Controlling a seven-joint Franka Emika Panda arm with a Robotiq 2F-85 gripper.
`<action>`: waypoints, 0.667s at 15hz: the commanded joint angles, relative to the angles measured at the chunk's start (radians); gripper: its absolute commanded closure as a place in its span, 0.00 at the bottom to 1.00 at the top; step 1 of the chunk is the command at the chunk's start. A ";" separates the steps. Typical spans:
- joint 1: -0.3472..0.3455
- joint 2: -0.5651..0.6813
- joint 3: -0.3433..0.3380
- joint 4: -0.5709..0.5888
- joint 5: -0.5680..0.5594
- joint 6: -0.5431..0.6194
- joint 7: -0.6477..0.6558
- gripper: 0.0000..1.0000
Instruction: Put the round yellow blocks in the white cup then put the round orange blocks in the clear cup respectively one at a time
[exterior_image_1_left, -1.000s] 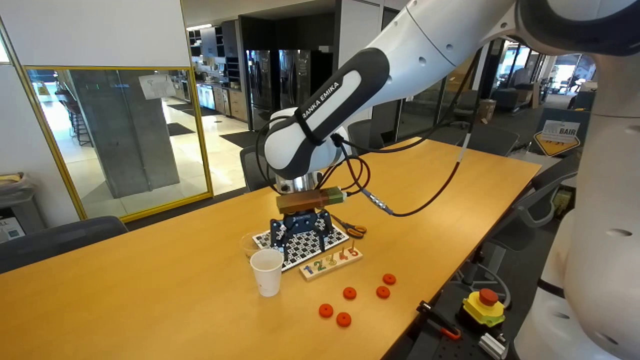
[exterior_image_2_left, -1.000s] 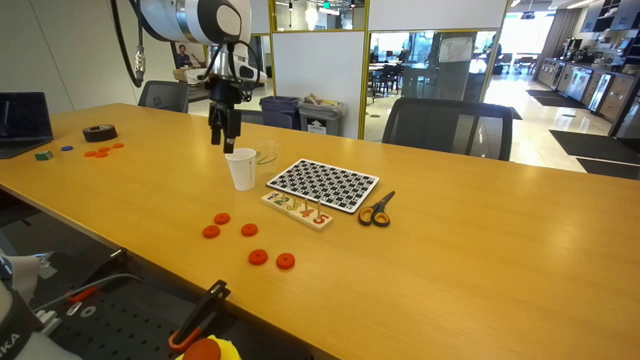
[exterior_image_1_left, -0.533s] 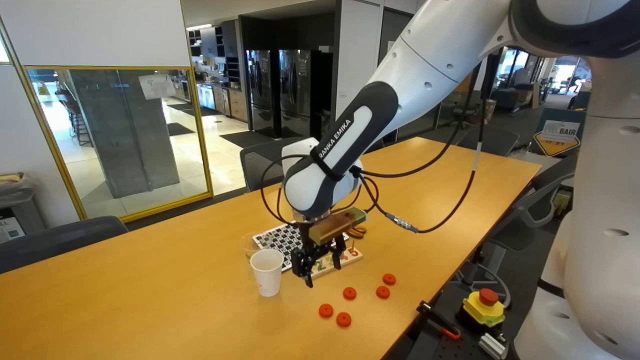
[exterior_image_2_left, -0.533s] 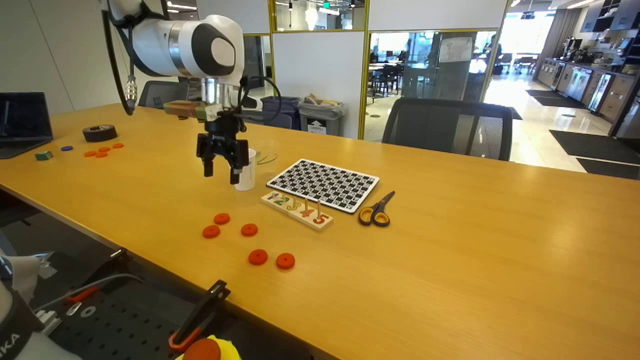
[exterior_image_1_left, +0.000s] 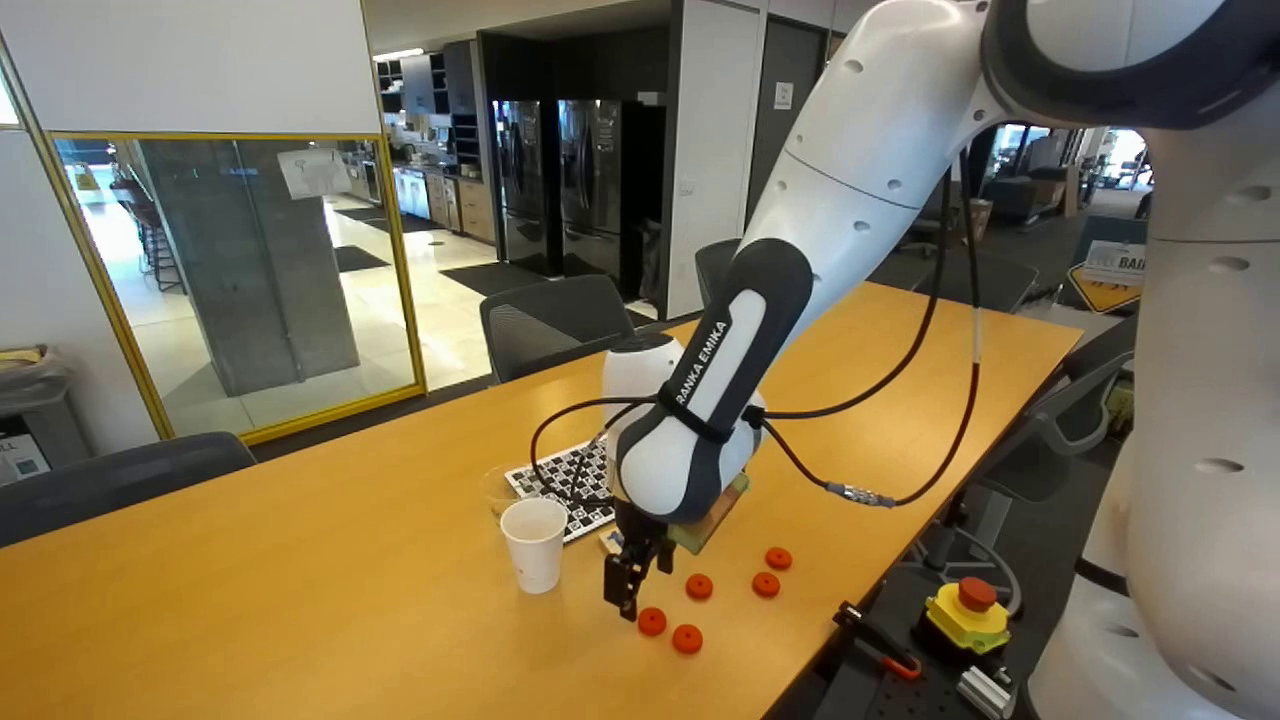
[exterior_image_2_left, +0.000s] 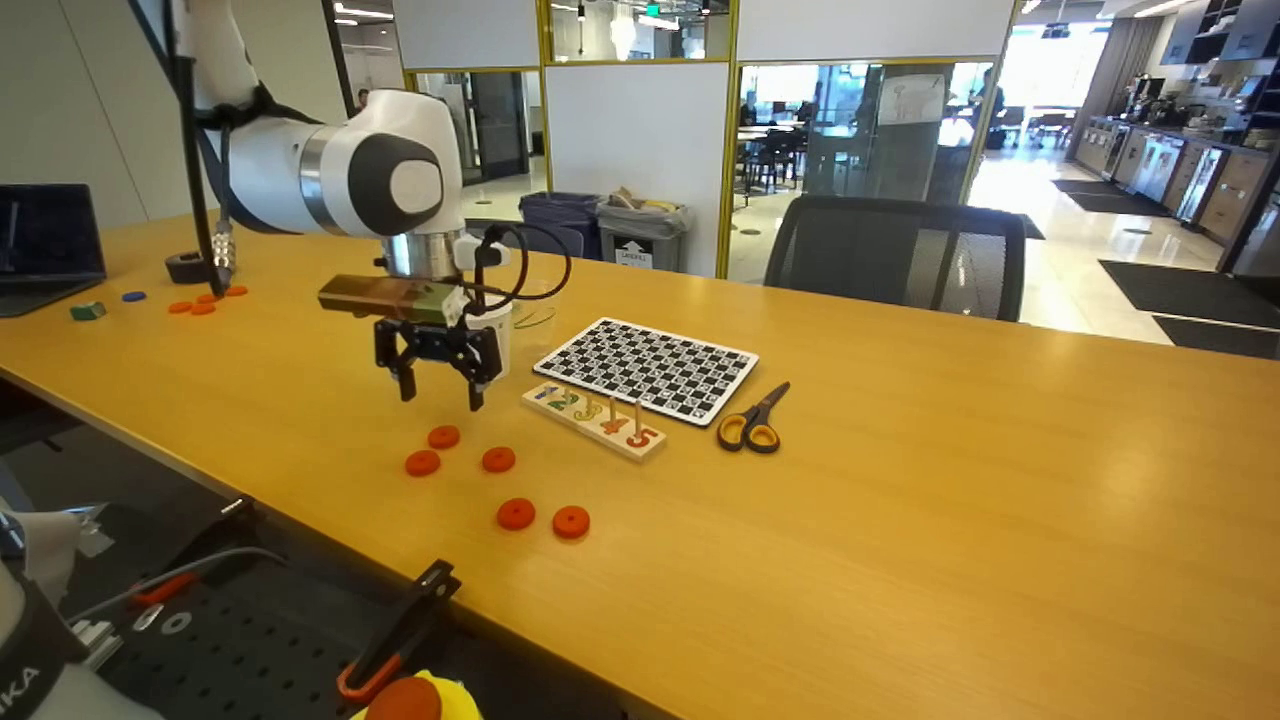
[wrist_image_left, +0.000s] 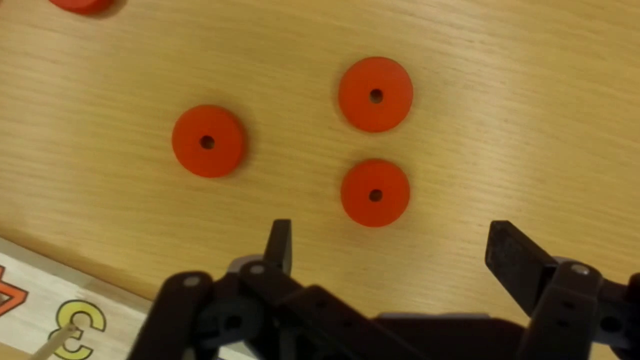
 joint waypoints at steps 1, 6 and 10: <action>-0.043 0.037 0.037 -0.022 -0.008 0.100 -0.140 0.00; -0.054 0.091 0.034 -0.014 -0.049 0.137 -0.202 0.00; -0.069 0.114 0.041 -0.014 -0.061 0.150 -0.224 0.00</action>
